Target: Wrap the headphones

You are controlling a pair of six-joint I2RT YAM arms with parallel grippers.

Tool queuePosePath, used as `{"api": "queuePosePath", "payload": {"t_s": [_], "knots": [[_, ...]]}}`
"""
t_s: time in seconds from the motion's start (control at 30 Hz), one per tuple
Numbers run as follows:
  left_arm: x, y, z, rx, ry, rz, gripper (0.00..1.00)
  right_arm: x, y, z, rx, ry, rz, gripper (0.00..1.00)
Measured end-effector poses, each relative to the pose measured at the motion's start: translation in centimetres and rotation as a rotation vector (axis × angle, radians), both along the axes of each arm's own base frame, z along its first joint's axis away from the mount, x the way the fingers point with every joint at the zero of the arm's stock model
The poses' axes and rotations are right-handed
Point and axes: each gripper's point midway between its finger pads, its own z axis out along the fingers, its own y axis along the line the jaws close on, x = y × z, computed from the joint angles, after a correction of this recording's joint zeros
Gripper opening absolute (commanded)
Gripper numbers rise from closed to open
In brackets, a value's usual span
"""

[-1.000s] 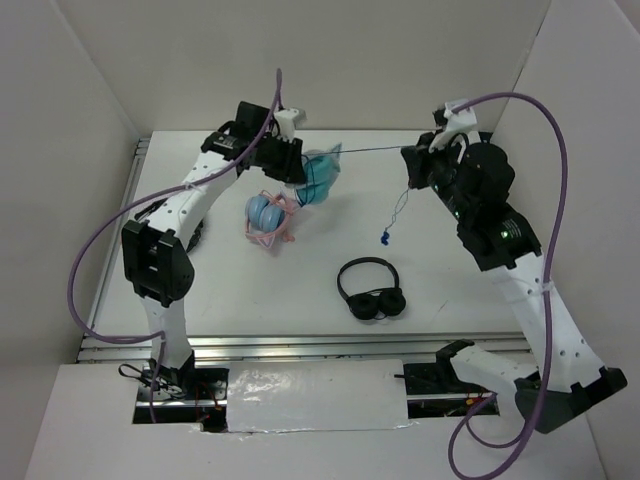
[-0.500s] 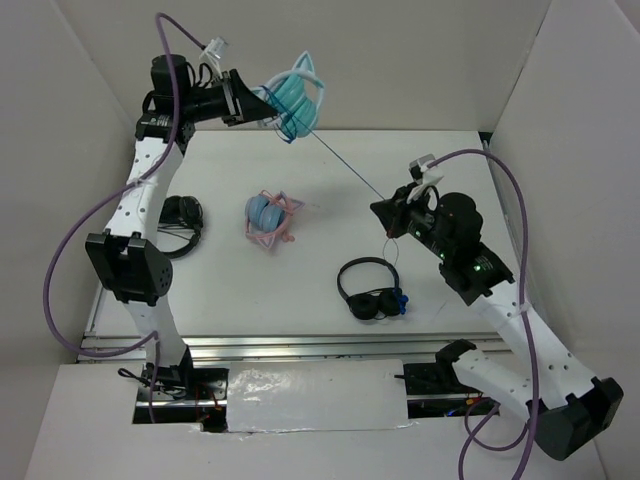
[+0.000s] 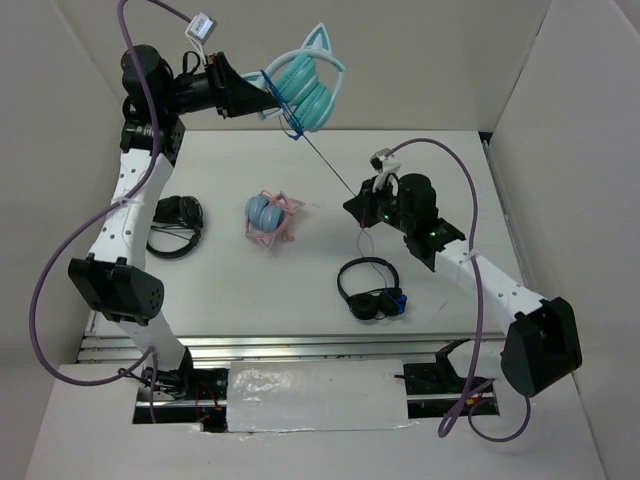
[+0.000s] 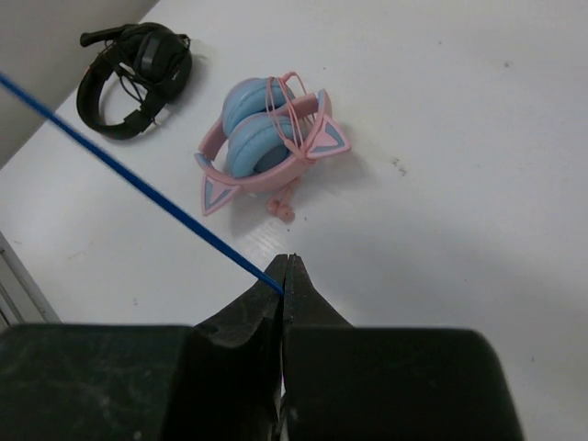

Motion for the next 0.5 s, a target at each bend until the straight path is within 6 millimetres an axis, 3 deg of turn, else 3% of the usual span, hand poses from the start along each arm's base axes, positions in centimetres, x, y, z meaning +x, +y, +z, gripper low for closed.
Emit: {"api": "queuePosePath", "payload": {"t_s": [0.13,0.27,0.37,0.5], "knots": [[-3.3,-1.1,1.3,0.006,-0.066,-0.078,0.0,1.2,0.8,0.2,0.012,-0.025,0.023,0.0],[-6.0,-2.6,1.0,0.007,-0.112,-0.19,0.0,2.9,0.8,0.8,0.009,-0.071,0.019,0.0],[-8.1,-4.6,-0.8,0.01,-0.111,-0.319,0.0,4.6,0.0,1.0,0.004,-0.121,0.008,0.0],[-10.6,-7.2,-4.6,0.029,-0.08,-0.483,0.0,7.6,-1.5,1.0,0.001,-0.187,-0.008,0.0]]}}
